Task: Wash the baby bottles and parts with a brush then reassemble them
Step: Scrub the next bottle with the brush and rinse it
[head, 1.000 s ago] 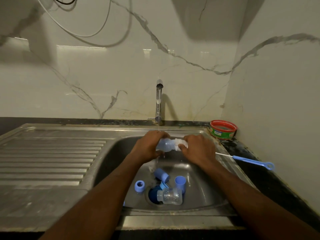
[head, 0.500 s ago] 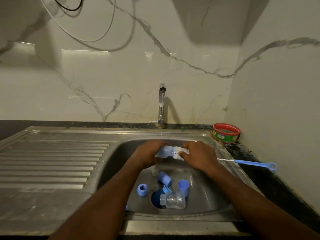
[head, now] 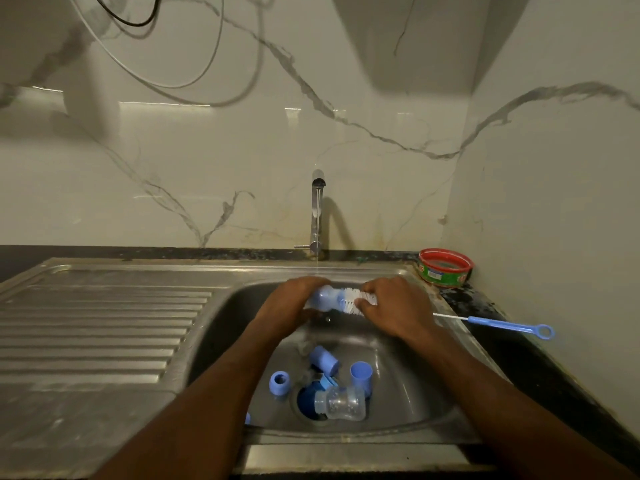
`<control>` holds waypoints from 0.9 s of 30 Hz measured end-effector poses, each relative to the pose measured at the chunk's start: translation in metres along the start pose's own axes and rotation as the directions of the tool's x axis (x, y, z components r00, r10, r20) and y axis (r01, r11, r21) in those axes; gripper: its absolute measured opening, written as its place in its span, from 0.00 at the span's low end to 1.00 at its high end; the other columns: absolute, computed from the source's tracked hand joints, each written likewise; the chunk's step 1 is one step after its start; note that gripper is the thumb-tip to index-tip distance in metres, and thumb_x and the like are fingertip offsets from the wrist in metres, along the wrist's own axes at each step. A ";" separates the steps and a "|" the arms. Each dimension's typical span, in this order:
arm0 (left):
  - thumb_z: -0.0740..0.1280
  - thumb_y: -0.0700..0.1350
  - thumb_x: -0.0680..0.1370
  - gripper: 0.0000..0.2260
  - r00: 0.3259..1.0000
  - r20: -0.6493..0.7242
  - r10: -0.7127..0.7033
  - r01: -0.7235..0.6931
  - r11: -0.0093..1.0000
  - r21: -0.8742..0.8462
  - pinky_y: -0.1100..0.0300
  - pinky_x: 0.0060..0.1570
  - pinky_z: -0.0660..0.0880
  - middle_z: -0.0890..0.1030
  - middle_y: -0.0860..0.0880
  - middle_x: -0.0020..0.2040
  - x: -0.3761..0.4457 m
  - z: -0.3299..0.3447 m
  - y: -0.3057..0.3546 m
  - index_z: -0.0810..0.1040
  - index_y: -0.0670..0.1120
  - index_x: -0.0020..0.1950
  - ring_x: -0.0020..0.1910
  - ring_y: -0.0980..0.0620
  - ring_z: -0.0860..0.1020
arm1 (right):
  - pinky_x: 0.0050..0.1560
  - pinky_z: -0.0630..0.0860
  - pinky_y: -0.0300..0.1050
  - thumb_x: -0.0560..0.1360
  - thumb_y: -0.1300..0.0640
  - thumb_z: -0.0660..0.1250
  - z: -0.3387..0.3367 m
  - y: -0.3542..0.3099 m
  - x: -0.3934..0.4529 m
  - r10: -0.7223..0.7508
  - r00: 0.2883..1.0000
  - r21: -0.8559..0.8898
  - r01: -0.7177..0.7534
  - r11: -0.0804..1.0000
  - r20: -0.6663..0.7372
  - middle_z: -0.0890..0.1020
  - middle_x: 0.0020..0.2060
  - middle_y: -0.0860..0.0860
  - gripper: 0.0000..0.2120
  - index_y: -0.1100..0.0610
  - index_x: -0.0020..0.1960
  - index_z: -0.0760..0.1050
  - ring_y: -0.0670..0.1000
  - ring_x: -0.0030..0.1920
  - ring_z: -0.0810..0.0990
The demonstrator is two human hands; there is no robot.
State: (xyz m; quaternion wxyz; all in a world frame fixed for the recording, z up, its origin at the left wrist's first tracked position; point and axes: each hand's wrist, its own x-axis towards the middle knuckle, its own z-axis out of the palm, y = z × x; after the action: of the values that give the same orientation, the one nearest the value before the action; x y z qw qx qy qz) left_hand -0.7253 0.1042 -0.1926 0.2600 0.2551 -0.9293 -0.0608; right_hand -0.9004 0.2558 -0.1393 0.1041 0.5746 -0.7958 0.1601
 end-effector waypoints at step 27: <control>0.77 0.62 0.70 0.34 1.000 0.004 -0.012 0.012 0.999 -0.036 0.61 0.59 0.70 0.78 0.50 0.66 0.002 0.006 0.008 0.71 0.52 0.72 0.61 0.52 0.76 | 0.45 0.70 0.46 0.80 0.38 0.59 0.019 -0.005 0.002 -0.128 0.981 -0.085 0.117 0.989 -0.142 0.84 0.53 0.48 0.18 0.44 0.66 0.75 0.52 0.52 0.81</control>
State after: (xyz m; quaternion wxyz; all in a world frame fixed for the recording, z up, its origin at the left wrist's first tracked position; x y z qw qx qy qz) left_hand -0.7336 0.1102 -0.1946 0.2623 0.2559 -0.9270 -0.0794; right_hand -0.8964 0.2456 -0.1553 0.1941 0.6048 -0.7546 0.1649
